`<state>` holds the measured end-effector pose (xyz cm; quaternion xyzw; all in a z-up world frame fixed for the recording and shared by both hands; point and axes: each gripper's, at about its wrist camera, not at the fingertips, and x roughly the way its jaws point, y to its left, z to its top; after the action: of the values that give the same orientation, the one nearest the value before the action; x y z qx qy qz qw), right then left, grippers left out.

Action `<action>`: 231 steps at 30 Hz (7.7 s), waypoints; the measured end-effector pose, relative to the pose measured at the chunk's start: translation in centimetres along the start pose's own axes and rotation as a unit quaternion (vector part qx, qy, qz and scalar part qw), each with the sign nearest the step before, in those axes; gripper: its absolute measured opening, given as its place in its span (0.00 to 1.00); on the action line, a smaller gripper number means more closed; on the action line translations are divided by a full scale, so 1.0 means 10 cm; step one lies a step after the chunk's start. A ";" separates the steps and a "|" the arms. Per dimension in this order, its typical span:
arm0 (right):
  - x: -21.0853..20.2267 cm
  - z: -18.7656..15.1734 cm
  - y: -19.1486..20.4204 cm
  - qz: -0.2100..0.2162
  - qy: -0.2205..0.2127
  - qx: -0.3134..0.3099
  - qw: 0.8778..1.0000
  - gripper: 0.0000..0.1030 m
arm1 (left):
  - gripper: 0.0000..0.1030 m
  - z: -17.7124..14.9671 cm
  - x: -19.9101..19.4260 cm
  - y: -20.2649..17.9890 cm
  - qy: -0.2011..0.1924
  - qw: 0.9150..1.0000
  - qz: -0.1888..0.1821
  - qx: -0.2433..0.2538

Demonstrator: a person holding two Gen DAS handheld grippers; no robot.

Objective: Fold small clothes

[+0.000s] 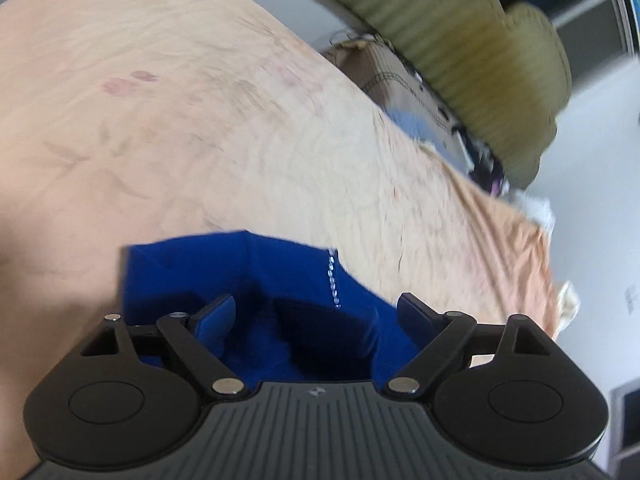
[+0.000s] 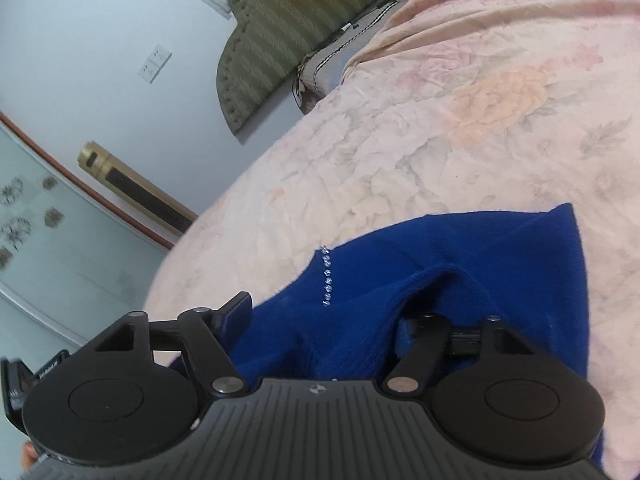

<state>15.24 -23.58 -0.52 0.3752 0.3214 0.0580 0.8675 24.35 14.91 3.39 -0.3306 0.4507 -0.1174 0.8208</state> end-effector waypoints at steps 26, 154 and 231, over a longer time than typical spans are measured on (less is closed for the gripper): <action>-0.32 -0.36 0.44 -0.119 -0.032 -0.203 0.971 0.78 | 0.86 -0.85 -0.54 0.00 -0.020 0.950 0.128 0.285; 0.50 -3.20 2.27 -0.141 -0.030 -0.705 0.695 0.73 | 0.85 0.14 0.55 0.19 0.061 0.988 -0.040 0.138; -0.95 -2.10 0.88 -0.213 -0.121 -0.540 0.805 0.06 | 0.15 -1.34 1.11 -2.36 -0.007 0.914 0.125 0.387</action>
<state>-3.64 -7.74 -0.33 -0.2278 0.2021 -0.0099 0.9525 22.10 -14.16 6.32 0.0708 0.4017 -0.1766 0.8958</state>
